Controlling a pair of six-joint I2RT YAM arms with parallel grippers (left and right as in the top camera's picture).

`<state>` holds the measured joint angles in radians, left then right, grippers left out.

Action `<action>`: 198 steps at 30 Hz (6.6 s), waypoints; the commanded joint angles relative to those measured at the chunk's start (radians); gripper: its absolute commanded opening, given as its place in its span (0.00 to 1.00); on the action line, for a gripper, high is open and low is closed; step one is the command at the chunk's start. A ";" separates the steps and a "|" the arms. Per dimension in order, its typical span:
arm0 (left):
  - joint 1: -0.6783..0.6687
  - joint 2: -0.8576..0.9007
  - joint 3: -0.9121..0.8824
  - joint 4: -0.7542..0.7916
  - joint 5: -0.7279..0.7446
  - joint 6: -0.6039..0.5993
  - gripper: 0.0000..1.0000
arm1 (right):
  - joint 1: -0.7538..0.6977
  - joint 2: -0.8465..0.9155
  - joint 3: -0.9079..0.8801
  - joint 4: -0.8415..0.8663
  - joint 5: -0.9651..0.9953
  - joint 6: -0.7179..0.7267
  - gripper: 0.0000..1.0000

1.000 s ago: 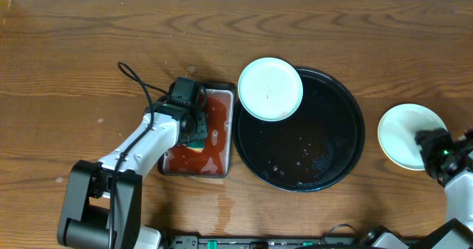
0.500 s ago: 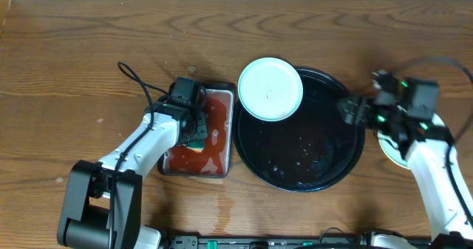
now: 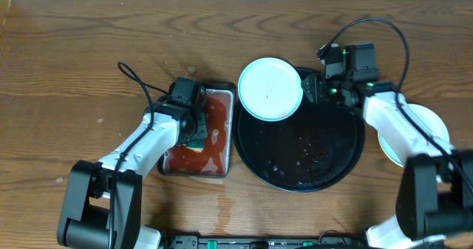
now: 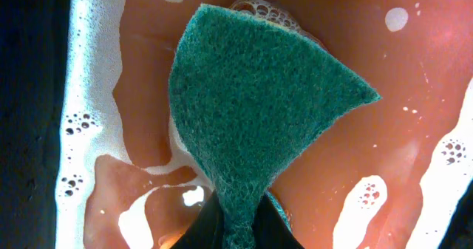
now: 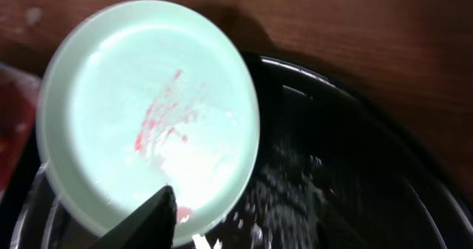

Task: Clean dirty plates on tray and stack at the side
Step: 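Move the right gripper to the remaining pale green plate and grip it, then lift the green sponge out of the basin with the left gripper, then carry the sponge right toward the plate held by the right gripper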

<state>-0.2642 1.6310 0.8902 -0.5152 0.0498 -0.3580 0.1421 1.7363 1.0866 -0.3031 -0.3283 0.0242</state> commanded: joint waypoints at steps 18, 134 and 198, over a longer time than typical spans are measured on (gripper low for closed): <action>0.004 0.015 -0.010 0.001 -0.004 0.017 0.07 | 0.048 0.254 0.010 0.154 -0.002 0.117 0.44; 0.441 -0.430 -0.146 0.369 0.960 0.013 0.07 | 0.023 -0.025 -0.217 -0.206 0.205 0.082 0.01; 0.201 -0.319 -0.146 0.257 0.354 0.038 0.07 | 0.023 -0.025 -0.217 -0.206 0.205 0.082 0.01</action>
<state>-0.0051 1.2671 0.7418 -0.2379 0.6395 -0.2661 0.1673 1.6989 0.8936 -0.5076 -0.1440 0.1284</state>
